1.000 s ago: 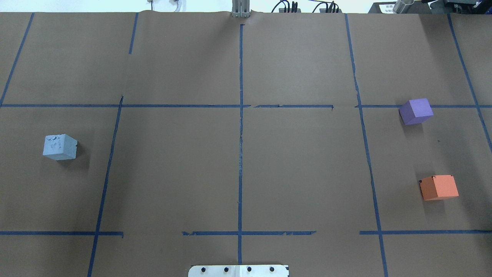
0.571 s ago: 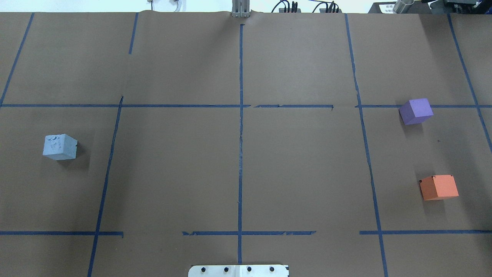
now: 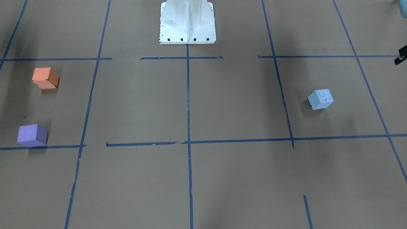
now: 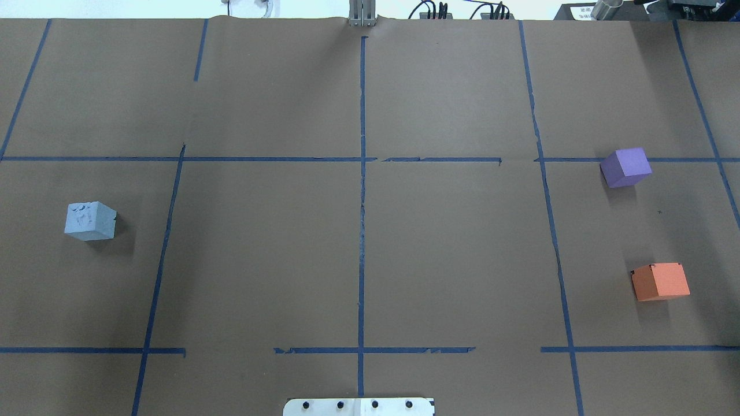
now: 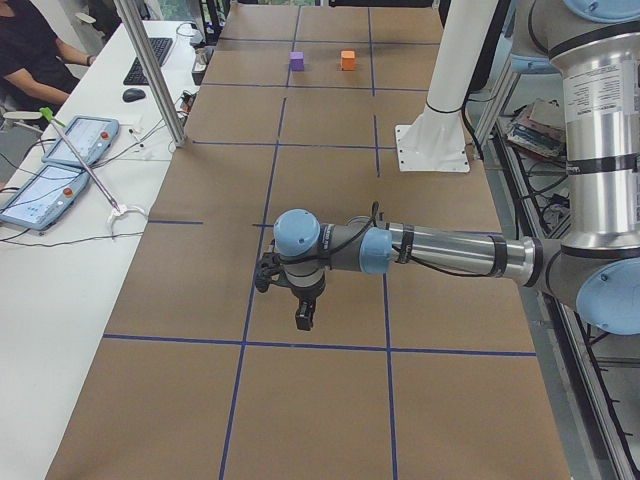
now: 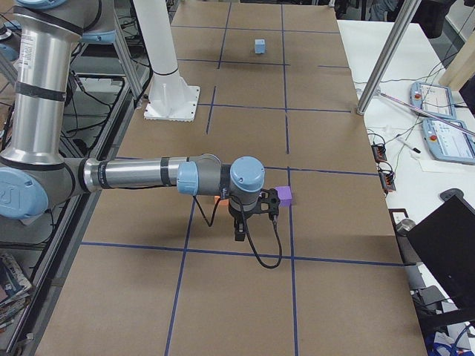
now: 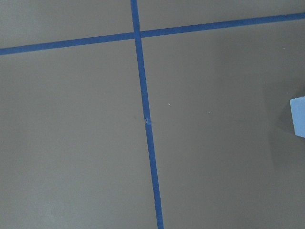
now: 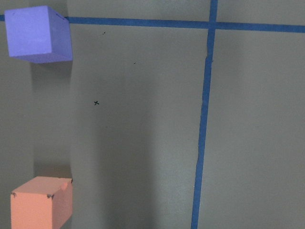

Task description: Place blue block between orange and purple blocks

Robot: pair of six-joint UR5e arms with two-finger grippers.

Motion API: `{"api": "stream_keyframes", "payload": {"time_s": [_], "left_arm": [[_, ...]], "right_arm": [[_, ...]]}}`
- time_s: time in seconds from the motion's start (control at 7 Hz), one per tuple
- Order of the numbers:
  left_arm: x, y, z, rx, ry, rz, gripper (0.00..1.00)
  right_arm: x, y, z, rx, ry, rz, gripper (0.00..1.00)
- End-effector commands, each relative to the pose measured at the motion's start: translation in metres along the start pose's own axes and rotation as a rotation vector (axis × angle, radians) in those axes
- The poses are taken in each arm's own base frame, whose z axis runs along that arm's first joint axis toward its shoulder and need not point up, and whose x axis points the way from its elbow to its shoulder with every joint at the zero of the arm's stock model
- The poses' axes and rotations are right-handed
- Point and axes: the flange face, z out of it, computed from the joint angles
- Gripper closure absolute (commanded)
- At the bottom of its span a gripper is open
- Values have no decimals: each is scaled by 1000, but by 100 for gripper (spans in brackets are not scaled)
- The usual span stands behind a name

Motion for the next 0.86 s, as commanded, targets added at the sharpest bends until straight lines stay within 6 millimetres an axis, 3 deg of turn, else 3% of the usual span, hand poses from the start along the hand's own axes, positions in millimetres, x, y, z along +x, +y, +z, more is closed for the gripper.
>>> {"api": "stream_keyframes", "payload": {"time_s": [0.0,0.14,0.29,0.43,0.57,0.71], "left_arm": [[87,-18,46,40,59,-95,0],[128,-17,70,35,90,-193,0],[163,-21,102,41,42,-179,0],[190,-43,118,80,1,-193,0],[195,-59,129,78,2,-198,0],[204,-67,127,85,14,-216,0]], "right_arm": [[-8,-3,6,-16,0,-20,0],[-8,-3,6,-15,0,-20,0],[-8,-3,6,-15,0,-20,0],[-8,-3,6,-15,-2,-20,0],[-8,-3,6,-16,-2,-17,0],[-9,-3,7,-17,-2,-18,0]]}}
